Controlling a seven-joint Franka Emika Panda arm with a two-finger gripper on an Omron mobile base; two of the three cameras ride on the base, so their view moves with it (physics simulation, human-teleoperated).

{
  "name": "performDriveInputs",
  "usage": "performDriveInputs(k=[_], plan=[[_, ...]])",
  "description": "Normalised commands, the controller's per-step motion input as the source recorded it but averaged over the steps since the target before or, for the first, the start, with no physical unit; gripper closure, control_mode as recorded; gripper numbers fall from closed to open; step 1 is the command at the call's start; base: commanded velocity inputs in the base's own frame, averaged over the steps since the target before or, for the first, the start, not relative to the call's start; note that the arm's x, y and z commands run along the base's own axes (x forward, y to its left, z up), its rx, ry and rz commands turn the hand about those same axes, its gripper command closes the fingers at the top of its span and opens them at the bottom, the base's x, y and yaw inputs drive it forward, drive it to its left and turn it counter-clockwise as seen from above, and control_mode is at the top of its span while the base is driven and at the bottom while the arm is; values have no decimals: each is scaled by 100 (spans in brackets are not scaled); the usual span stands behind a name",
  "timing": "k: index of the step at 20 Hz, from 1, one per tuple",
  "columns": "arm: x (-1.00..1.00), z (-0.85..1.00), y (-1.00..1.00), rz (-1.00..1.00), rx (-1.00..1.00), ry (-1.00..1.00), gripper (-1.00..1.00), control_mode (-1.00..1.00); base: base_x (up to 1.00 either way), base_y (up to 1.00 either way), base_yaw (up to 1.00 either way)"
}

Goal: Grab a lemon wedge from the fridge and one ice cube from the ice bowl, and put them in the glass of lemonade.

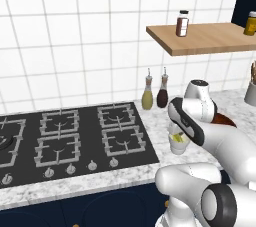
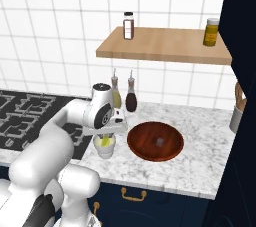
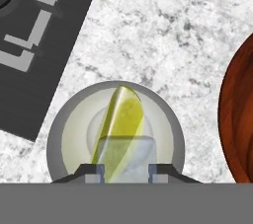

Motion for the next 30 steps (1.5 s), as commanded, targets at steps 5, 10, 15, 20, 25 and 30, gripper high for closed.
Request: performDriveInputs(k=[5, 10, 15, 20, 25, 30], plan=[[0, 0, 0, 0, 0, 0, -100, -100, 0, 0, 0], [0, 0, 0, 0, -1, 3, -100, -100, 0, 0, 0], [0, 1, 0, 0, -5, 9, -100, -100, 0, 0, 0], [-4, 31, 0, 0, -1, 2, -100, -100, 0, 0, 0], [-63, 33, -14, 0, 4, -2, -100, -100, 0, 0, 0], [-82, 5, -1, 0, 7, -9, -100, -100, 0, 0, 0]])
